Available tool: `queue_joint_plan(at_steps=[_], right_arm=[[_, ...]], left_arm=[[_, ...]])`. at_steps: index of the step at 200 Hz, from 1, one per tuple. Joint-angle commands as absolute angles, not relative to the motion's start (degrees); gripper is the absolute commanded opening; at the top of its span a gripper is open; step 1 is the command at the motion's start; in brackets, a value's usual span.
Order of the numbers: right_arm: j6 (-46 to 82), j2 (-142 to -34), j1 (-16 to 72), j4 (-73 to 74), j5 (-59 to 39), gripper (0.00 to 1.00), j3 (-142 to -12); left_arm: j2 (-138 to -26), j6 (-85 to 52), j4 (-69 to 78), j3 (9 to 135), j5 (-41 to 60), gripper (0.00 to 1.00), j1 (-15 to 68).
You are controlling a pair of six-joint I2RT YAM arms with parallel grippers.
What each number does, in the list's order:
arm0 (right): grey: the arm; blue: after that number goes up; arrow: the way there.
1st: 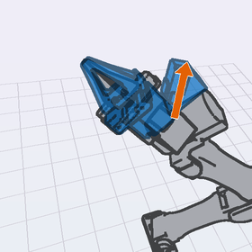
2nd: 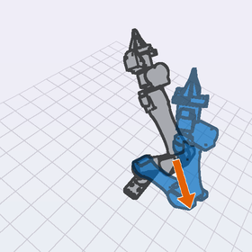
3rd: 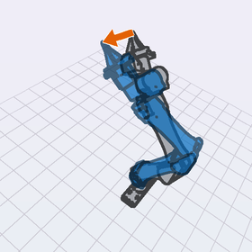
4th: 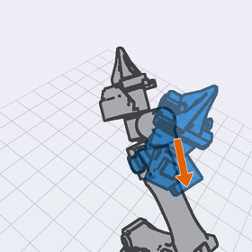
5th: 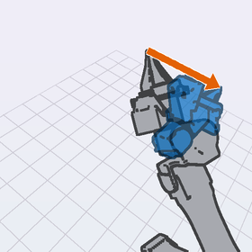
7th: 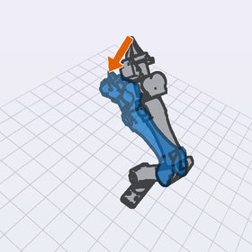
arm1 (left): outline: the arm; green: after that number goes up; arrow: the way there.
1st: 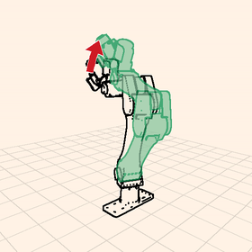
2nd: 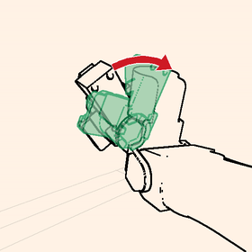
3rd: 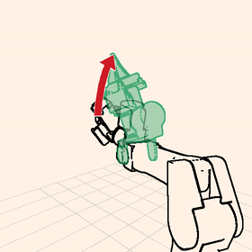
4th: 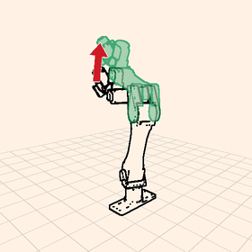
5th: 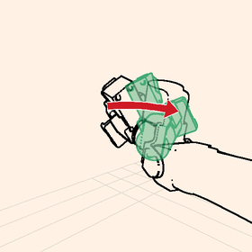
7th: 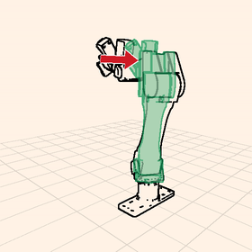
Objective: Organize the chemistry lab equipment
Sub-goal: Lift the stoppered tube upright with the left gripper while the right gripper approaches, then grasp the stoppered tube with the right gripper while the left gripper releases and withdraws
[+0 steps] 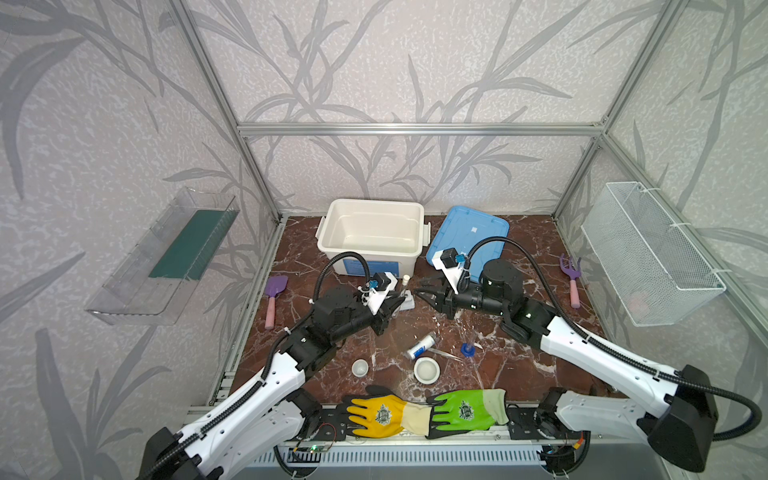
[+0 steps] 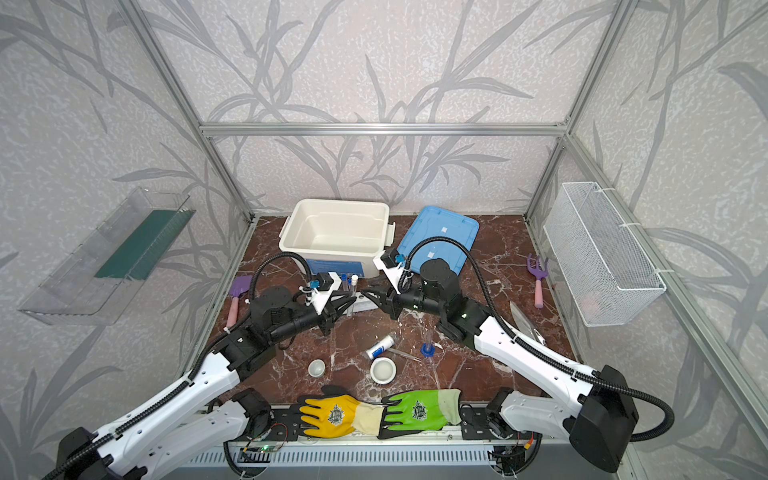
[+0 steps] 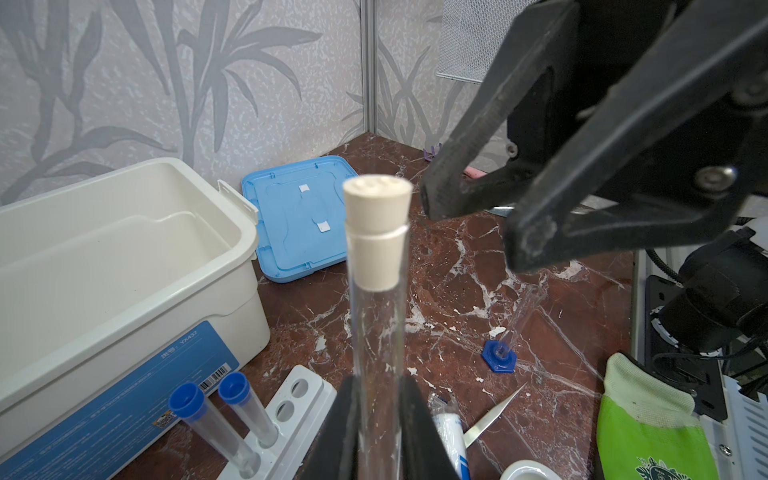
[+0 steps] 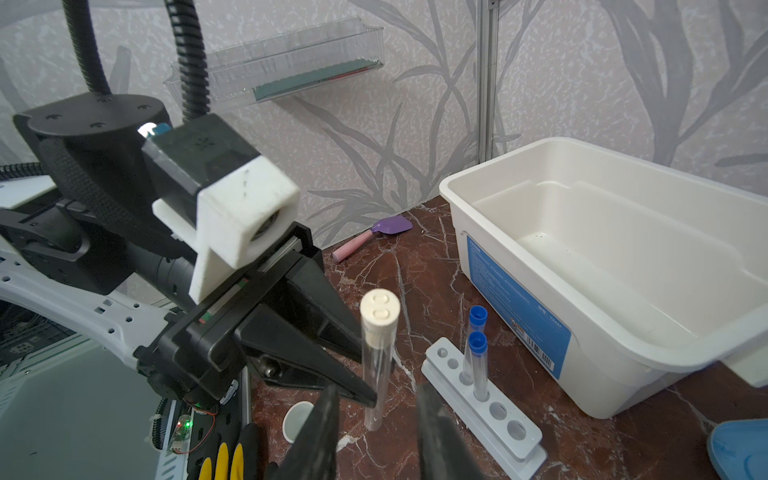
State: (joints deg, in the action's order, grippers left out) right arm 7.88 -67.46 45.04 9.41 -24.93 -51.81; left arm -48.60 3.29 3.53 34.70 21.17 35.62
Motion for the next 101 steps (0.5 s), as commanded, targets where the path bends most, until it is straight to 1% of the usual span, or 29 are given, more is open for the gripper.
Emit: queue_joint_plan(at_steps=[1, 101], right_arm=[[7.4, -68.1, 45.6, 12.0, -24.9, 0.33, -53.7], [8.0, -73.0, 46.4, 14.3, -26.7, 0.33, -56.4]], left_arm=[[-47.8, 2.7, 4.7, 34.4, 22.1, 0.17, 35.4], [-47.9, 2.9, 4.3, 34.5, 24.0, 0.17, 35.5]])
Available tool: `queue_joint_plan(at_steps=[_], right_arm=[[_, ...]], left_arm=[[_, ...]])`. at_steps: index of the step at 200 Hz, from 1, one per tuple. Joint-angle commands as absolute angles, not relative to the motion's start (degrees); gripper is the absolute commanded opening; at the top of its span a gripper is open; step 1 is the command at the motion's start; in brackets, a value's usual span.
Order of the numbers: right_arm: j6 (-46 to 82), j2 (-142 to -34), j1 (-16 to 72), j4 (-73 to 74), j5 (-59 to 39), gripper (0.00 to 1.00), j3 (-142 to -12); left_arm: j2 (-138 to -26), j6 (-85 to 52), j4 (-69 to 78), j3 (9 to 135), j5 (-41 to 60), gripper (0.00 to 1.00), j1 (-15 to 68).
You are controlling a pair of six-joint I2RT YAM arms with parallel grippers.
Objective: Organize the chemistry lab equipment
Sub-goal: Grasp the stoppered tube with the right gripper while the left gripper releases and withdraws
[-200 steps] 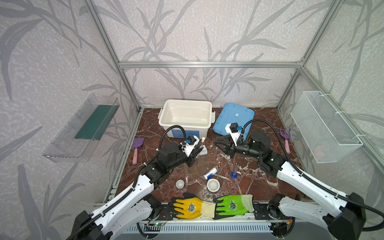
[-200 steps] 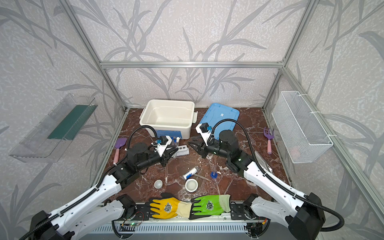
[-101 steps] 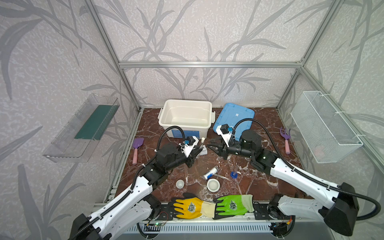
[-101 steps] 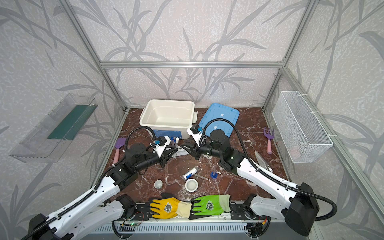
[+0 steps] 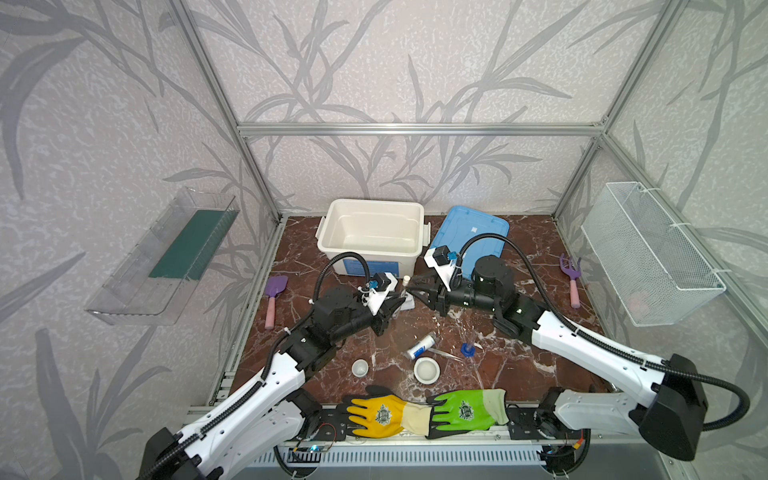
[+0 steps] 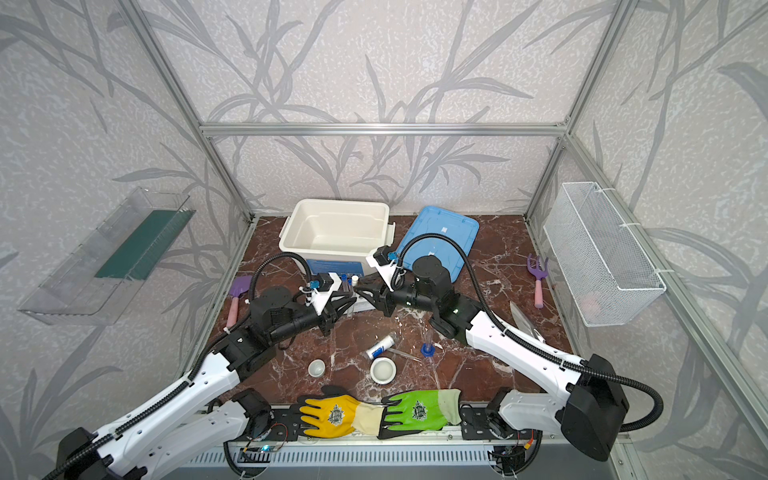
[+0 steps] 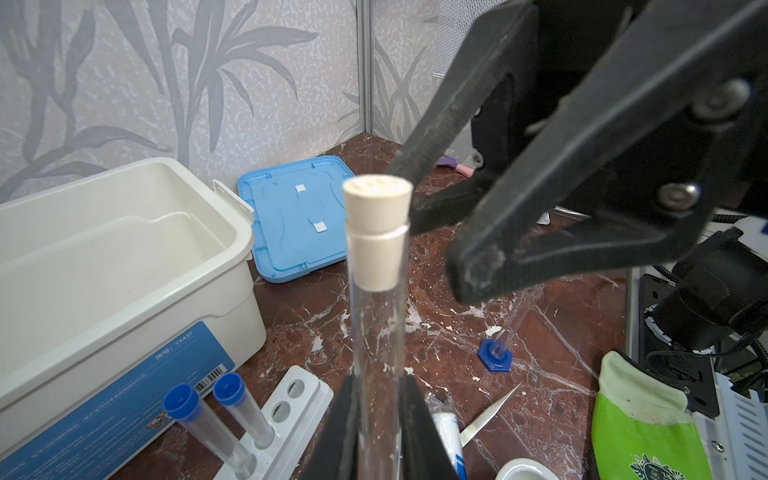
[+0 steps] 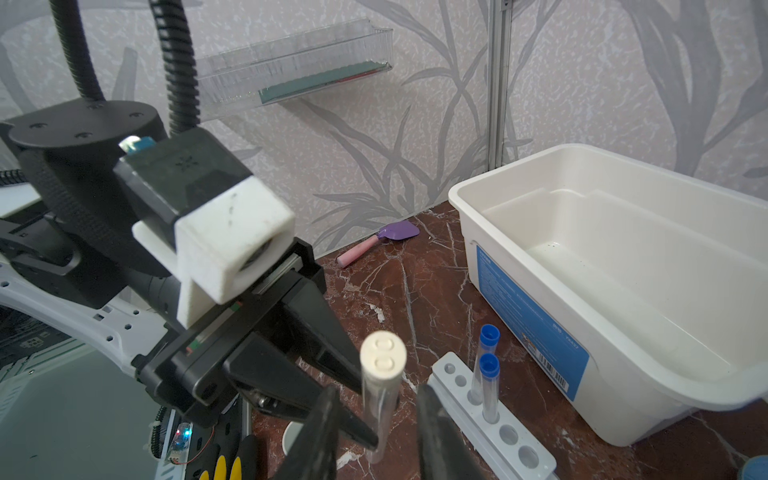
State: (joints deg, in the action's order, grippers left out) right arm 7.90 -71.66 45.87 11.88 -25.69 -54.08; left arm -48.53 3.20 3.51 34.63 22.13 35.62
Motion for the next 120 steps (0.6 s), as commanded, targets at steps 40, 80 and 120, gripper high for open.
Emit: queue_joint_plan(at_steps=[40, 80, 120], right_arm=[[7.9, -75.3, 46.6, 15.0, -27.8, 0.33, -58.0], [7.7, -75.9, 47.0, 14.9, -27.8, 0.27, -58.5], [7.9, -76.0, 47.3, 14.9, -27.8, 0.15, -58.6]], left_arm=[[-47.9, 3.0, 4.1, 34.7, 24.3, 0.17, 35.5], [-47.9, 3.2, 4.0, 34.7, 24.9, 0.17, 35.5], [-48.0, 3.5, 3.5, 34.8, 24.7, 0.18, 35.5]])
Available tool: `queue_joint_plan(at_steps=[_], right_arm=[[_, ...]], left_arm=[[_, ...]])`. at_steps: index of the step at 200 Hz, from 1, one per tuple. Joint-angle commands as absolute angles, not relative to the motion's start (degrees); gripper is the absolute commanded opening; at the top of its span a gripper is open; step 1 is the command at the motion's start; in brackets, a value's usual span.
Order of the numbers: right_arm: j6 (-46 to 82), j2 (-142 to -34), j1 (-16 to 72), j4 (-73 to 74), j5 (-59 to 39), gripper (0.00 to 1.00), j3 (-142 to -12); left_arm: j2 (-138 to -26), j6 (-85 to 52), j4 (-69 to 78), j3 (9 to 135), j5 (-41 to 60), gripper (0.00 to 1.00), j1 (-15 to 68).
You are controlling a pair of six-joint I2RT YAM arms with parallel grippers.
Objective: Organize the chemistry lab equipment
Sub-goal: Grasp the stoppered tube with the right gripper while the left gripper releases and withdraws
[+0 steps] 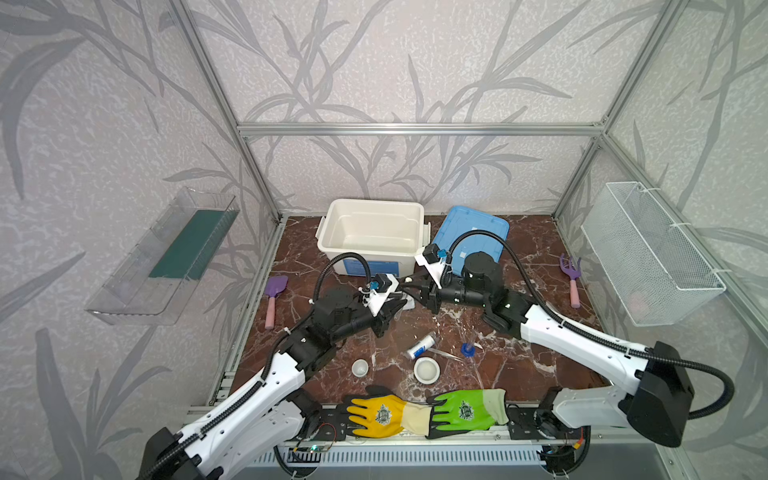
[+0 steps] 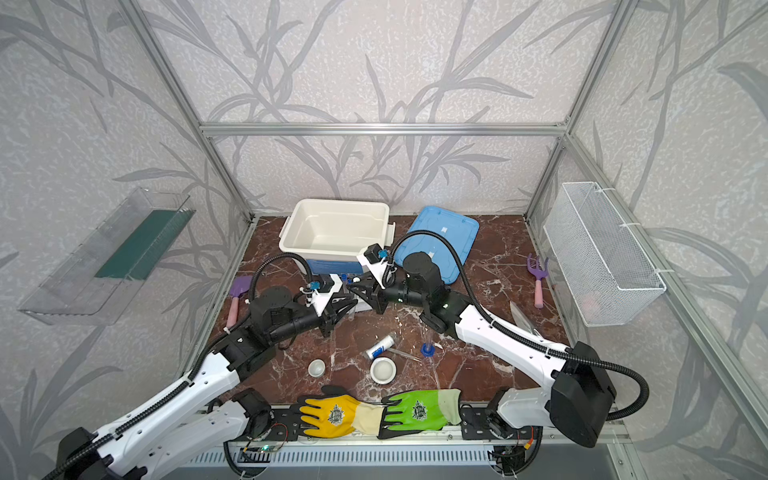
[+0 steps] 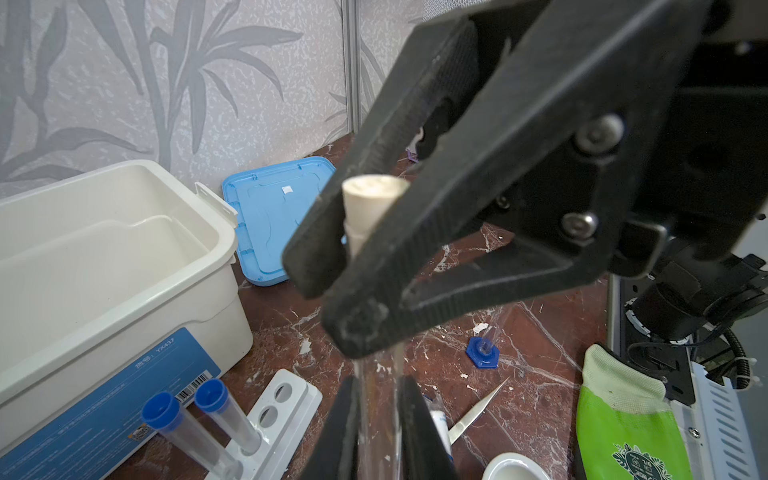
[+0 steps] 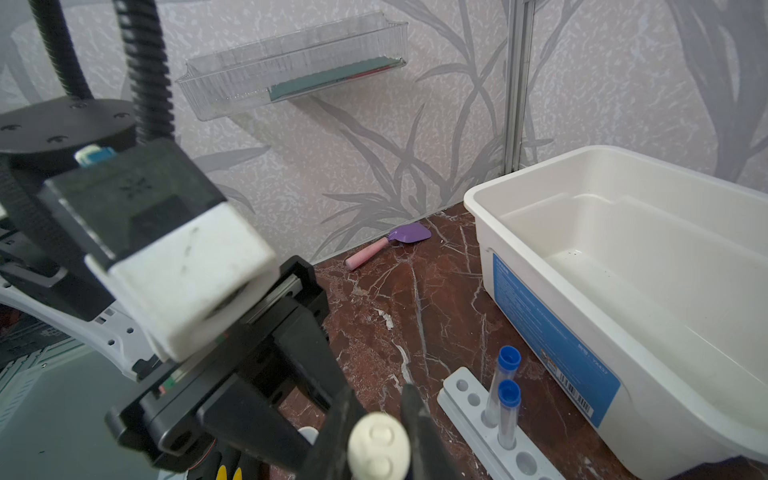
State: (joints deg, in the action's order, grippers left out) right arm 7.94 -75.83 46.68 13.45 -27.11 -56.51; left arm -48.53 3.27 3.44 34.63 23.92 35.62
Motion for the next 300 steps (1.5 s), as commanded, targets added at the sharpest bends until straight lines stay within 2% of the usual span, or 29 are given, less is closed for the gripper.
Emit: queue_joint_plan(at_steps=[1, 22, 35, 78, 118, 170, 228, 300], right_arm=[[7.9, -76.0, 47.3, 14.9, -27.8, 0.15, -58.6], [7.8, -76.0, 47.4, 14.5, -27.6, 0.11, -58.8], [7.7, -76.0, 47.4, 14.3, -27.3, 0.09, -58.9], [6.6, -75.8, 47.5, 12.8, -24.7, 0.08, -58.9], [3.1, -76.1, 47.5, 9.3, -18.5, 0.08, -60.3], [-0.4, -77.8, 47.5, 9.2, -11.1, 0.08, -61.3], [-0.2, -81.9, 47.5, 16.2, -7.5, 0.08, -60.5], [0.0, -89.2, 47.5, 22.9, -5.7, 0.08, -61.3]], left_arm=[[-48.0, 3.5, 3.5, 34.8, 24.7, 0.18, 35.5], [-48.0, 3.5, 3.4, 34.8, 24.6, 0.20, 35.4], [-47.9, 3.7, 3.3, 34.8, 24.4, 0.24, 35.5], [-47.1, 4.0, 2.8, 34.6, 22.3, 0.64, 35.5], [-45.6, 3.8, 1.8, 34.8, 18.0, 0.79, 35.5], [-42.0, 3.1, -3.5, 35.9, 6.6, 0.85, 35.6], [-32.6, 0.5, -9.4, 34.0, -6.6, 0.85, 35.5], [-26.7, 0.4, -11.7, 31.3, -13.8, 0.85, 35.5]])
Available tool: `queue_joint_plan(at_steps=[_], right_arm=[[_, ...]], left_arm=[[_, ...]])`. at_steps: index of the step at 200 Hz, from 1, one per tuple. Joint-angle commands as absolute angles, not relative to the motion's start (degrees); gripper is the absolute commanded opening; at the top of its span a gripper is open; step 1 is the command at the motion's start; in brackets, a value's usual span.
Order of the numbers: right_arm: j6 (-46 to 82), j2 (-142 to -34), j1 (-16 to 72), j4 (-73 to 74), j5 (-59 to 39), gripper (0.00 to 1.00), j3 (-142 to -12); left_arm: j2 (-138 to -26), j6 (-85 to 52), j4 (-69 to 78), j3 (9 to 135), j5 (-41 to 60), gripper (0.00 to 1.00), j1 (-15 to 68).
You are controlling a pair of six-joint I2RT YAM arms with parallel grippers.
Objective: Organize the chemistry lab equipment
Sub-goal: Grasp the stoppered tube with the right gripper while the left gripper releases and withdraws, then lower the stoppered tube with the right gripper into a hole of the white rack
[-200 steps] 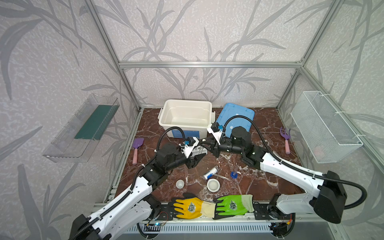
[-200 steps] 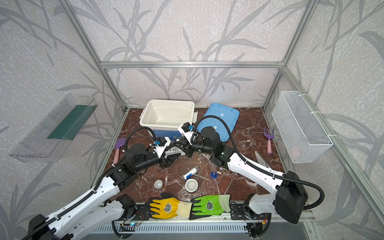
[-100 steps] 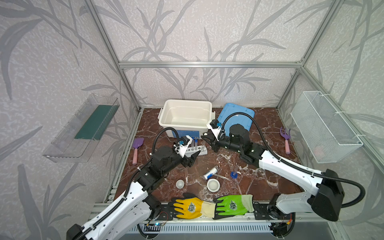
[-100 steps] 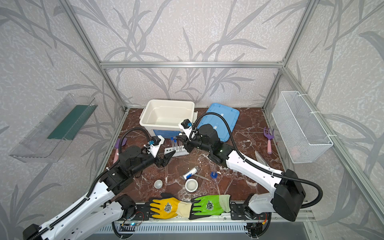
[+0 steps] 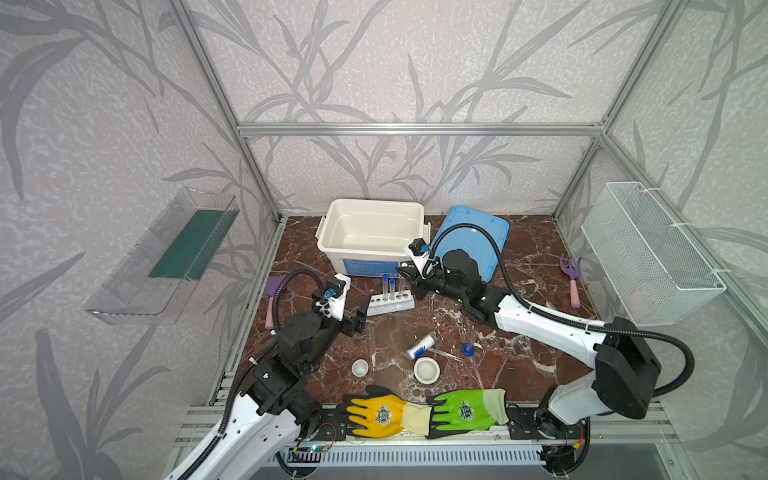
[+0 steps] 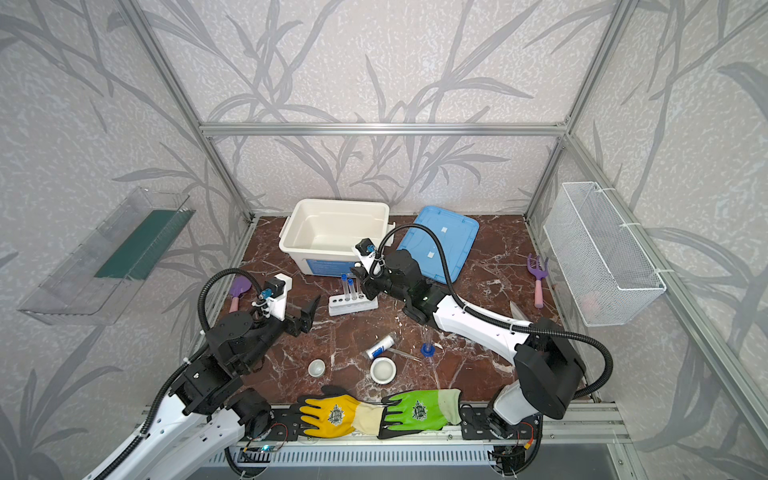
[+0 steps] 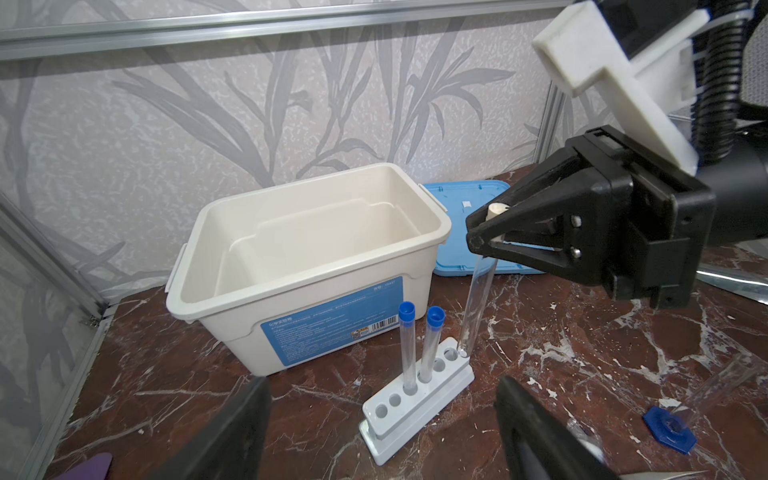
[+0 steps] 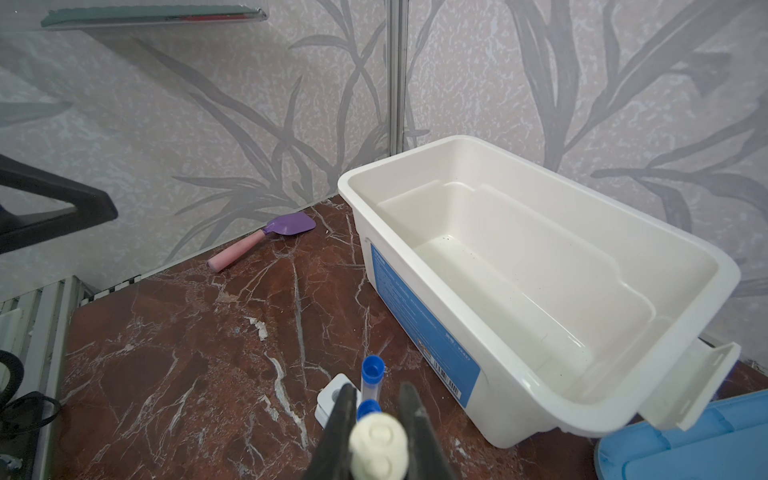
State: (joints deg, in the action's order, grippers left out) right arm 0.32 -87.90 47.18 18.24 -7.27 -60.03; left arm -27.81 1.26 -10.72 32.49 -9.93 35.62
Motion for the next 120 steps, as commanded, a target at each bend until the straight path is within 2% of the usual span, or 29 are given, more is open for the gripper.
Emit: queue_joint_plan(at_steps=[1, 120], right_arm=[[0.0, -89.2, 47.5, 22.9, -5.7, 0.08, -61.3], [0.0, -94.4, 47.5, 27.8, -3.2, 0.08, -59.9]], left_arm=[[-26.7, 0.5, -11.6, 31.3, -13.9, 0.85, 35.5], [-28.3, 1.5, -10.4, 29.8, -14.5, 0.86, 35.4]])
